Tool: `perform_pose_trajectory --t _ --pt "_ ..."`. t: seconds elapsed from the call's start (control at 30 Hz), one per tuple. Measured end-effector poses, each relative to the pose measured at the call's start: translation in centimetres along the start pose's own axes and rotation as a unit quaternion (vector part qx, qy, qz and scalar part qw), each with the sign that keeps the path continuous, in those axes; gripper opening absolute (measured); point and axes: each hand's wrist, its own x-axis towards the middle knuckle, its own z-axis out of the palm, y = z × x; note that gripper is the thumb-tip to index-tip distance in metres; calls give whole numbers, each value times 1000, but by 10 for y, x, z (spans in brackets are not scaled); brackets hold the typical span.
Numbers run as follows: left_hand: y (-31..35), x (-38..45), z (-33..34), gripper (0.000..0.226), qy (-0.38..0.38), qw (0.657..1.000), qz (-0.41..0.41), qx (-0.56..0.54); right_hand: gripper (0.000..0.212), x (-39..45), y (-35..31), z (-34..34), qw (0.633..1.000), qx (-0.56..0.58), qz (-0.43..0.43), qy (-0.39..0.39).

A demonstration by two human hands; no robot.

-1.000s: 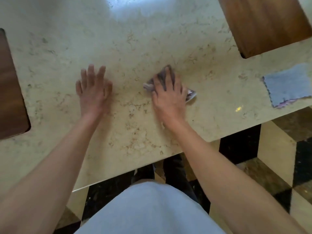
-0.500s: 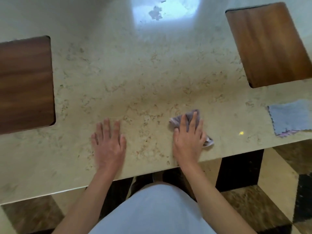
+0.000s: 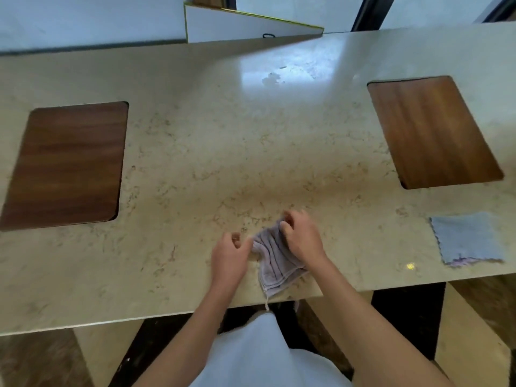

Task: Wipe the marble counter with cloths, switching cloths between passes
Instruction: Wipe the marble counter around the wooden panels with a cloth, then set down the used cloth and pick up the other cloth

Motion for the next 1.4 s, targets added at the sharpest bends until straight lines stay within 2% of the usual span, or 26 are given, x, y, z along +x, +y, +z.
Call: perform_pose_trajectory --t 0.1,0.17,0.37,0.5,0.7,0.83,0.97,1.1,1.2,1.27,1.4 --pt "0 -2 15 28 4 999 -10 53 23 13 0 -1 999 -31 -7 -27" --pt "2 -2 16 23 9 998 -28 49 6 18 2 -3 999 -25 12 -30" --pt "6 -13 -1 13 17 990 -52 -133 4 13 11 -27 987 155 31 -33" --pt "7 -27 -12 13 -2 980 -10 -201 2 0 15 -56 979 203 -11 -31" --pt "52 -46 -10 8 -21 969 117 -217 7 -33 26 -104 974 180 -106 85" --pt "80 -67 12 10 -63 958 181 -213 15 -66 52 -138 965 175 -109 160" --pt "92 -91 58 13 -127 954 188 -198 9 -91 100 -164 964 151 -79 203" --pt "92 -115 115 12 -185 954 172 -159 10 -106 165 -186 976 131 -17 173" --pt "91 -125 159 12 -197 961 152 -117 12 -98 207 -201 984 112 21 135" --pt "97 -124 188 14 -176 970 138 -91 14 -78 231 -207 989 81 37 114" --pt "124 -101 229 10 -67 992 107 -24 21 -27 260 -212 999 -1 27 42"
